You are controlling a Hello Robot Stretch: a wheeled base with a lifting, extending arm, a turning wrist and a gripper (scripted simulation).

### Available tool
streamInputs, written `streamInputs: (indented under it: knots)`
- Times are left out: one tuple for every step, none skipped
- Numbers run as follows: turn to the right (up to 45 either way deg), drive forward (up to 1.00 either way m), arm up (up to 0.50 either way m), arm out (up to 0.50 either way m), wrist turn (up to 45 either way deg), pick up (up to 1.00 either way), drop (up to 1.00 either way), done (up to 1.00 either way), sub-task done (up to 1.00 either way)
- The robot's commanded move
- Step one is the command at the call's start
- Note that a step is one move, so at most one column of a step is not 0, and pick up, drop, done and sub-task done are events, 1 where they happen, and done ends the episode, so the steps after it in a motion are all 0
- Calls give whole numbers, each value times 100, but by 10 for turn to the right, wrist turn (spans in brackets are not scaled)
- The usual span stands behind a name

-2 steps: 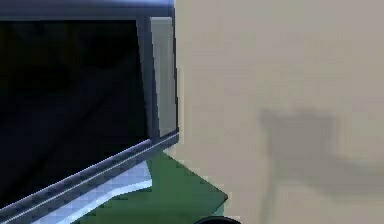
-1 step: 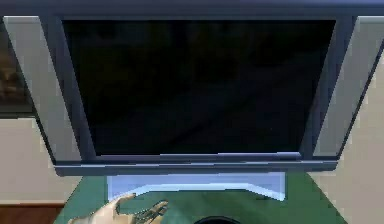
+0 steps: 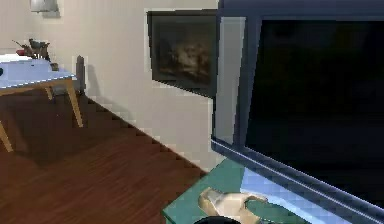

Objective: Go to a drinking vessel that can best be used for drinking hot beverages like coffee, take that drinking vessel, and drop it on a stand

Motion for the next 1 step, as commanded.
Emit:
streamInputs:
  knots:
    - [-330,0,0,0,0,0,0,0,0]
